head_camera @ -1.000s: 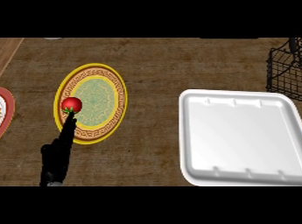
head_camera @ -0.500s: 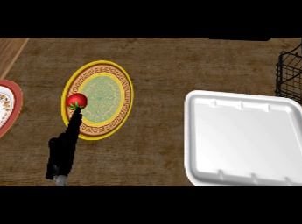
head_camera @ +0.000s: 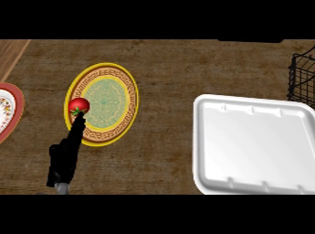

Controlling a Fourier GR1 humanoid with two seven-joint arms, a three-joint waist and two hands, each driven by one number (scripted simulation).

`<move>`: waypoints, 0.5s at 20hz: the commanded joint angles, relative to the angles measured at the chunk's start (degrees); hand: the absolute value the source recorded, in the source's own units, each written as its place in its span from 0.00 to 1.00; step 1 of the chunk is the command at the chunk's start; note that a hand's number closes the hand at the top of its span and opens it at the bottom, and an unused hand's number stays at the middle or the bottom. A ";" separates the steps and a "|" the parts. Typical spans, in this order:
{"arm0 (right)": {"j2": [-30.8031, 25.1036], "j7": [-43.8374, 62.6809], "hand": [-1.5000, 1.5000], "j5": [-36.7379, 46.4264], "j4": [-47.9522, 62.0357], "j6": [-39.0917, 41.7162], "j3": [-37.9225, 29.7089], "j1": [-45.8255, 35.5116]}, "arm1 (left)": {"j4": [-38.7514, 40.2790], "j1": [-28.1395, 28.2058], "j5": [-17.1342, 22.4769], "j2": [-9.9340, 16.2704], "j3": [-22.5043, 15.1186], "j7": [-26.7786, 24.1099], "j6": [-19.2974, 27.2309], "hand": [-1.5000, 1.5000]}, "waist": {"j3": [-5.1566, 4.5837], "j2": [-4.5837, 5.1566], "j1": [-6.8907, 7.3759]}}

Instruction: Pick the pear from the tray and place it in the tiered basket

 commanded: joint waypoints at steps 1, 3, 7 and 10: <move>4.72 -1.78 1.00 4.43 4.19 -5.00 2.14 -2.19 | 3.06 -0.01 1.01 0.78 1.59 0.02 -1.71 0.50 | -0.16 0.47 0.01; 5.32 -1.53 1.00 6.05 5.38 -5.24 2.72 -3.66 | 0.47 1.80 -0.50 -0.33 -0.06 1.88 0.13 0.50 | -0.17 0.15 -0.53; 9.61 2.84 1.00 8.30 8.99 -8.43 3.45 -8.05 | 1.76 1.02 -1.27 -1.76 -0.96 0.90 0.01 0.50 | -0.16 0.38 0.01; 11.77 -2.18 1.00 6.55 12.99 -10.21 0.93 -6.42 | 3.14 1.45 -0.32 -1.98 0.26 -1.43 -0.79 0.50 | -0.07 0.61 -0.09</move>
